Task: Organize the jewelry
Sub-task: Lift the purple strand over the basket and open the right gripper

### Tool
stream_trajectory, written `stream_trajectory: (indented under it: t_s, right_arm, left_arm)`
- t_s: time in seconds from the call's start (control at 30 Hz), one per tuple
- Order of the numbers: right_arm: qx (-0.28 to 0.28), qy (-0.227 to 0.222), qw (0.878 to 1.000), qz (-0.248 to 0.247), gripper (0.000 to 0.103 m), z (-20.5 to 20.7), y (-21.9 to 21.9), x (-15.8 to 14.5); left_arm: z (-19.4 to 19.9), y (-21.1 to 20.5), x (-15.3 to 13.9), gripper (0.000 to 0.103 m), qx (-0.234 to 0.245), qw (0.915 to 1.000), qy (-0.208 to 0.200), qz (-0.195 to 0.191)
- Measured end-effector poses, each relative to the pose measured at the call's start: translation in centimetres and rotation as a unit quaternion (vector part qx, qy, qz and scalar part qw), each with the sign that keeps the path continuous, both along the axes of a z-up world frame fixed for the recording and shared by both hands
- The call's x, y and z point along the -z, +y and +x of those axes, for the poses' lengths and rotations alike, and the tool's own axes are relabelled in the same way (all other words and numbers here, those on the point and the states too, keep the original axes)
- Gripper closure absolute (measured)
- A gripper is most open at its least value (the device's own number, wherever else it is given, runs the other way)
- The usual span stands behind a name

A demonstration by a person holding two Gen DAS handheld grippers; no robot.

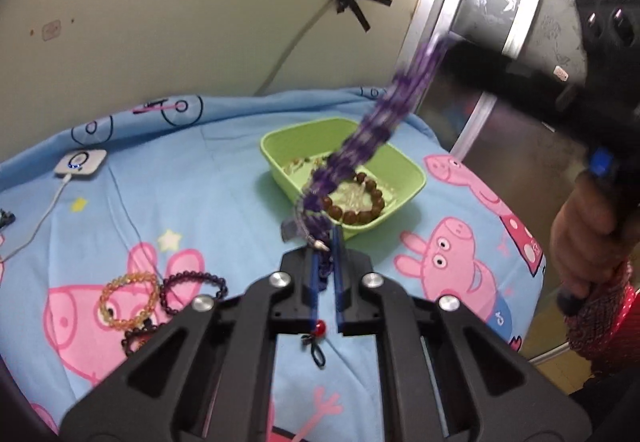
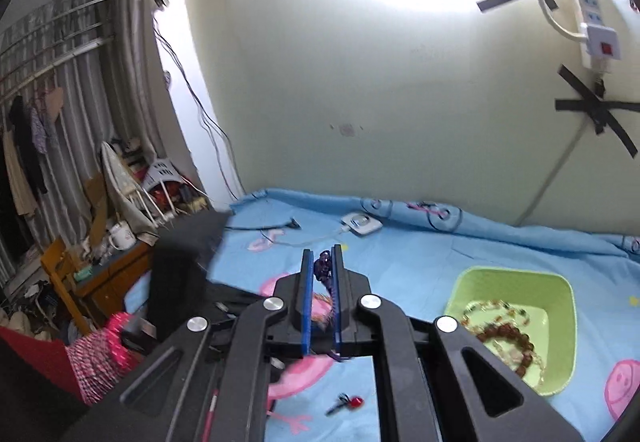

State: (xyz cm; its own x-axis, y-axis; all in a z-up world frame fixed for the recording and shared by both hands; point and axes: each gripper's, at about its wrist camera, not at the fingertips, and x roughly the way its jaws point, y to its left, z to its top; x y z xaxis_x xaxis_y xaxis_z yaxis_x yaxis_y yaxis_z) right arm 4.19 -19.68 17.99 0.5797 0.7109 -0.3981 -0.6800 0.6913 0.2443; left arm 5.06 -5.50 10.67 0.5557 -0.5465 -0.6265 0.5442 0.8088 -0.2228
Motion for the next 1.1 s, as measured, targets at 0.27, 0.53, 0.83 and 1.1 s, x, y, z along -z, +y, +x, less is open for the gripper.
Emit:
stream_trajectory:
  t_s: [0.27, 0.53, 0.83, 1.1]
  right_arm:
    - [0.027, 0.003, 0.999, 0.026, 0.103, 1.0, -3.0, 0.2]
    - [0.076, 0.008, 0.996, 0.036, 0.103, 2.5, -7.1, 0.6]
    - [0.12, 0.064, 0.99, 0.036, 0.103, 5.8, -10.6, 5.0]
    - [0.172, 0.099, 0.98, 0.021, 0.103, 9.8, -13.4, 7.9]
  left_arm:
    - [1.6, -0.3, -1.7, 0.097, -0.006, 0.9999, 0.008, -0.006]
    - [4.0, -5.6, -3.9, 0.097, 0.027, 0.9996, -0.01, 0.003]
    - [8.6, -10.7, -1.0, 0.097, 0.033, 0.9984, 0.038, 0.026]
    - [12.6, -14.7, 0.5, 0.097, 0.024, 0.9968, 0.06, 0.047]
